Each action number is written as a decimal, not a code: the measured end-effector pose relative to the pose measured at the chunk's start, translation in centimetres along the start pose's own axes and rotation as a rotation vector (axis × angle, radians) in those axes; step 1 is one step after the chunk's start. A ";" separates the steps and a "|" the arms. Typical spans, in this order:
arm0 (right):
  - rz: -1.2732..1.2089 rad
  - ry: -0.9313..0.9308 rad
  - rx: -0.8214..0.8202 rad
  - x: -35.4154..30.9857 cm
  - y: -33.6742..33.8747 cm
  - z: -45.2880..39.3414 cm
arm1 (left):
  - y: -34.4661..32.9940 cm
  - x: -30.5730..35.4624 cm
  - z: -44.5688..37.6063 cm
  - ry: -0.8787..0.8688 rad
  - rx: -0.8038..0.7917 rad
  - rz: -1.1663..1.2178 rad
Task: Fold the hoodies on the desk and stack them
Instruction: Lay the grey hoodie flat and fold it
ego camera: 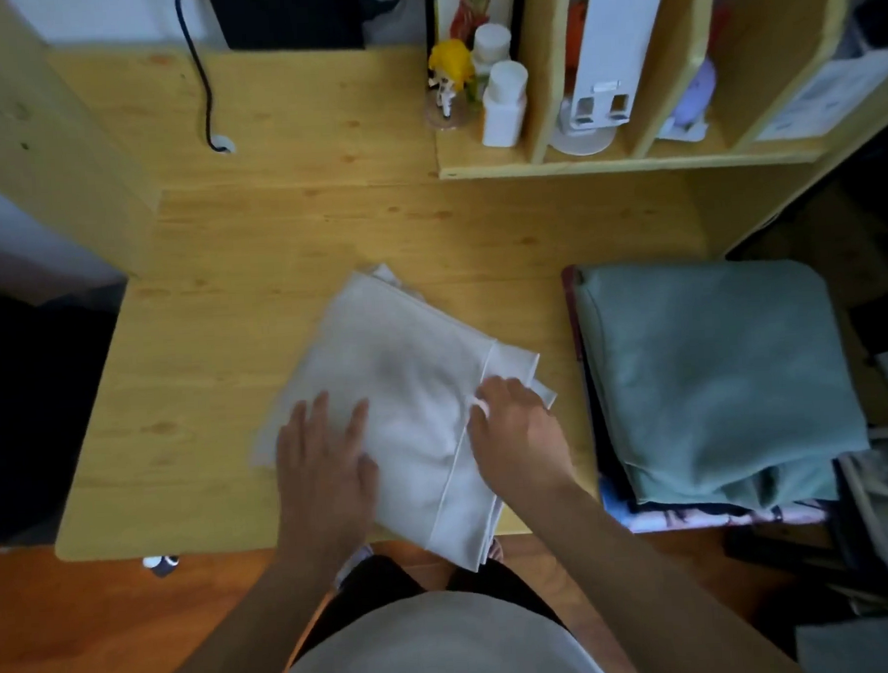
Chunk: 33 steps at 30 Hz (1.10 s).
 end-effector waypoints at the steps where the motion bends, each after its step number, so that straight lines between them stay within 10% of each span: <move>1: -0.060 0.123 0.048 -1.9 -1.1 -1.2 | -1.3 2.0 0.8 -0.049 -0.051 -0.012; 11: 0.343 0.119 -0.253 6.9 -11.2 -7.5 | -3.2 3.2 3.6 -0.010 -0.127 -0.040; 18: 0.355 -0.001 -0.256 6.6 -10.0 -2.5 | -5.8 -0.9 9.4 1.488 -0.162 1.008; 24: -0.006 -0.241 -0.034 8.8 -7.9 4.2 | -5.1 -0.1 9.1 1.429 -0.227 1.240; 33: -0.707 -1.000 -0.229 10.7 -9.7 13.5 | -2.2 -1.7 9.8 1.387 -0.585 1.396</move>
Point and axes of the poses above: each hand's wrist, its own z-axis away from the middle knuckle, its own y-axis out of the back of the hand, x = y × z, the point moved 7 cm from there along -z, towards the middle knuckle, and after that the axes turned 7 degrees about x, right-handed, at the moved point
